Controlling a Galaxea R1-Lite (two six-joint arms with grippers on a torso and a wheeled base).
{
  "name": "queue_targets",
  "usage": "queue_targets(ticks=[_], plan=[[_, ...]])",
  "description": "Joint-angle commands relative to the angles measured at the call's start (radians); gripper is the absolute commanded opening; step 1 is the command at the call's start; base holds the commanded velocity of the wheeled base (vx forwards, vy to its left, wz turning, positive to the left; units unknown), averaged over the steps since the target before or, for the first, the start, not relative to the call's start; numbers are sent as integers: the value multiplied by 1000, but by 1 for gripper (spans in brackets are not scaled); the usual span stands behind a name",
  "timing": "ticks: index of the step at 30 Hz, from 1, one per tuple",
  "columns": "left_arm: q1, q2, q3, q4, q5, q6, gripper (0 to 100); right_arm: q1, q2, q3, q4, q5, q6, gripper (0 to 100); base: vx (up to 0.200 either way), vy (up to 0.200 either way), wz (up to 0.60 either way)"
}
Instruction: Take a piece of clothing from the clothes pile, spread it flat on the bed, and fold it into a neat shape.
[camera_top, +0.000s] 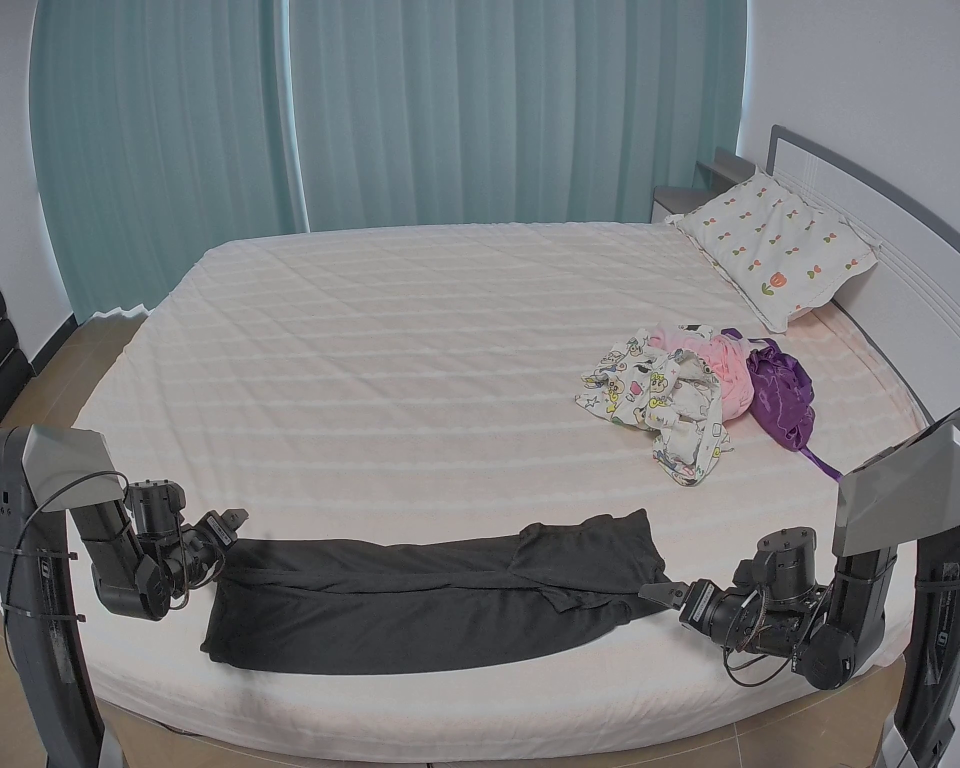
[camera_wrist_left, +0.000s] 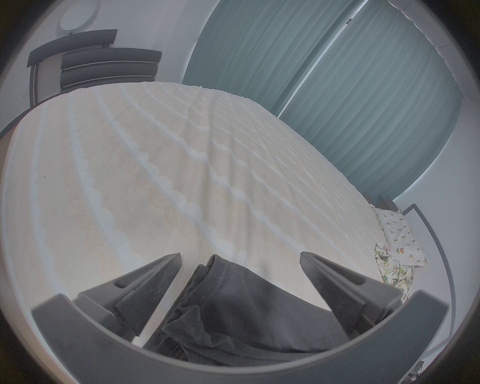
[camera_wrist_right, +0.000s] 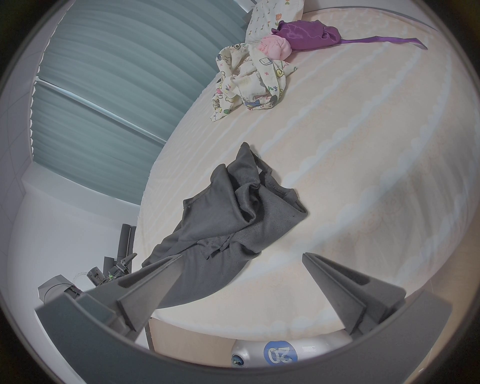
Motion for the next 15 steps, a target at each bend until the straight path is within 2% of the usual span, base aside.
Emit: queue_targets(ticks=[1, 2, 3, 9, 15], plan=[[-5, 39, -19, 0, 2, 2, 100, 1, 5, 0, -2, 0, 1, 100, 0, 0, 0], [-5, 41, -19, 0, 2, 2, 100, 1, 7, 0, -2, 0, 1, 100, 0, 0, 0], [-4, 41, -21, 2, 2, 2, 0, 0, 8, -4, -3, -1, 1, 100, 0, 0, 0], [7, 44, -21, 0, 23, 0, 0, 0, 8, -9, -5, -1, 2, 100, 0, 0, 0], [36, 41, -24, -9, 79, -30, 0, -14, 1, -59, -9, -26, -1, 100, 0, 0, 0]])
